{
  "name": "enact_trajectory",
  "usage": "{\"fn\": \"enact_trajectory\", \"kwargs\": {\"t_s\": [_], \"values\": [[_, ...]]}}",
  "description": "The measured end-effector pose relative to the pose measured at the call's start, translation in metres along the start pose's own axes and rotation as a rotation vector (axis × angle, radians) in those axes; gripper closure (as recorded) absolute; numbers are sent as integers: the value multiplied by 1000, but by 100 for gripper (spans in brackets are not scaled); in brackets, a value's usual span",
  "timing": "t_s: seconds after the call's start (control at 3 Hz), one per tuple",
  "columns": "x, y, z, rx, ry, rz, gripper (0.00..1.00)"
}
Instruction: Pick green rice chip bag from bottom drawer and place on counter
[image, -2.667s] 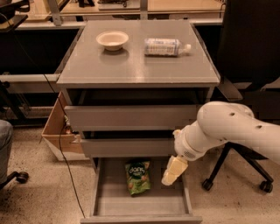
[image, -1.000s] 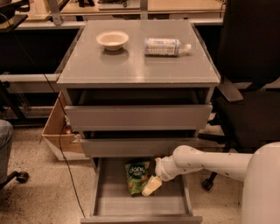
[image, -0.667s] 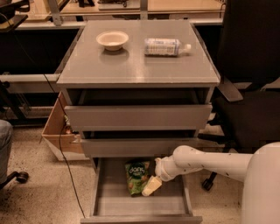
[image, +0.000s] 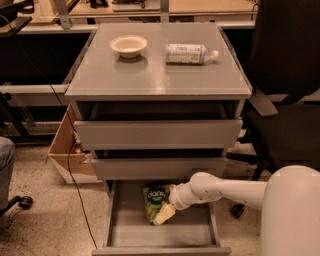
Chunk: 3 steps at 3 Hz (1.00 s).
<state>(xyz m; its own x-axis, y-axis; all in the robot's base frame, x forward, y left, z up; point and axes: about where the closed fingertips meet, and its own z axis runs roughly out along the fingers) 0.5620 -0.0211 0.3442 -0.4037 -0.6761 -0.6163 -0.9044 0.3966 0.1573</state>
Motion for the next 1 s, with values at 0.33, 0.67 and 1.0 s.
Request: {"fn": "enact_trajectory", "kwargs": {"t_s": [0.33, 0.67, 1.0], "values": [[11, -10, 56, -43, -18, 20, 0], [31, -24, 104, -63, -20, 54, 0], [49, -38, 145, -76, -32, 89, 0]]}}
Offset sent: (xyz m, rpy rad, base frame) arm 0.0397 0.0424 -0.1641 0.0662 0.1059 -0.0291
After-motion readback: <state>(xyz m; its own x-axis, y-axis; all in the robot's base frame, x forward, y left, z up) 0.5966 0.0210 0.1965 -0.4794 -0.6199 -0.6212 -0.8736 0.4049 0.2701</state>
